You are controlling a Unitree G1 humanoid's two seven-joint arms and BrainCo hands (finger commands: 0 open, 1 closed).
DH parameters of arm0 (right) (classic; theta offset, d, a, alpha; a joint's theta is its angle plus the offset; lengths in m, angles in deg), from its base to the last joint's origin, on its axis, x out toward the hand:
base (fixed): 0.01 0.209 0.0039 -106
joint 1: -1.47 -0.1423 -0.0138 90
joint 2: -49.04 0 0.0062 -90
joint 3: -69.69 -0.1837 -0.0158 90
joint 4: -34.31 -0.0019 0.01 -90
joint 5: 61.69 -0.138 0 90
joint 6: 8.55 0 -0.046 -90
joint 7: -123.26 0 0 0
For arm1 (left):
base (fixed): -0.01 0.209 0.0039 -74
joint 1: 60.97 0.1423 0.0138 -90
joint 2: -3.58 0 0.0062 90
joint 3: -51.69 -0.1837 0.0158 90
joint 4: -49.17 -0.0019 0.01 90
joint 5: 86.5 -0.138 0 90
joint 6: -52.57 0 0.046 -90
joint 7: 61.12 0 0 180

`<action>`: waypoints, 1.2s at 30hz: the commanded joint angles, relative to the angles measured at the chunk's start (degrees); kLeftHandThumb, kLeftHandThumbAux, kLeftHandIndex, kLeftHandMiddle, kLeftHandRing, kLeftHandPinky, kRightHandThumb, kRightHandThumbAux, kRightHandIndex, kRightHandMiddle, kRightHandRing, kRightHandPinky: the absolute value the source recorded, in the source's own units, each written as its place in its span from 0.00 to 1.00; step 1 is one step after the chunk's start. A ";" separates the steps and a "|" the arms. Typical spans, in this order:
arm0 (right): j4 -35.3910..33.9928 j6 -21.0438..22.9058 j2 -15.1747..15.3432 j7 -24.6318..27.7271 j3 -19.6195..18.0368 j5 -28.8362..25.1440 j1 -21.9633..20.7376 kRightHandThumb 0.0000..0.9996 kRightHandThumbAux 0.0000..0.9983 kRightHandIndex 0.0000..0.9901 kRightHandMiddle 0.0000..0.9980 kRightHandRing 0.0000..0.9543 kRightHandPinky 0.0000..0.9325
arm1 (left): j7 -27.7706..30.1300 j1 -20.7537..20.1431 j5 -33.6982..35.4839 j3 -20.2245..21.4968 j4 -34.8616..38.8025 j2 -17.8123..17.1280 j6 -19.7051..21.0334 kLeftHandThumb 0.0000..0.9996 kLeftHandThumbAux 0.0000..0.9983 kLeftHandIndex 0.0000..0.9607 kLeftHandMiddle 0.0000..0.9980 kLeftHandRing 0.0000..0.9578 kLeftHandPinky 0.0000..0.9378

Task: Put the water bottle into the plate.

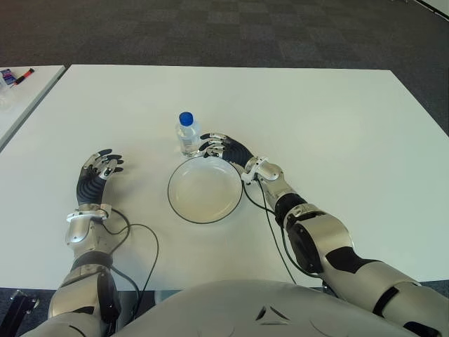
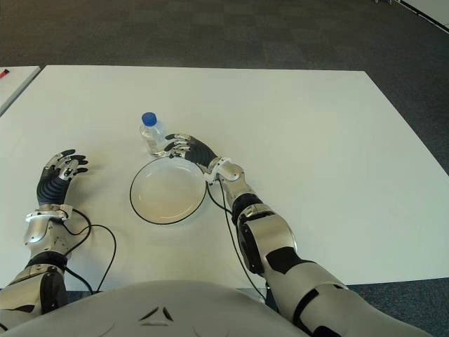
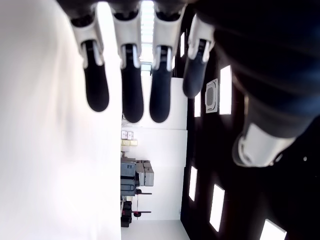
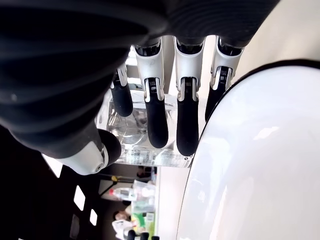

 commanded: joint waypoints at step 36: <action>-6.71 -5.55 -1.18 4.50 -1.36 -5.20 8.66 0.07 0.63 0.18 0.37 0.44 0.52 | -0.59 2.34 -0.55 -0.64 -1.66 2.96 1.61 0.23 0.64 0.30 0.39 0.42 0.44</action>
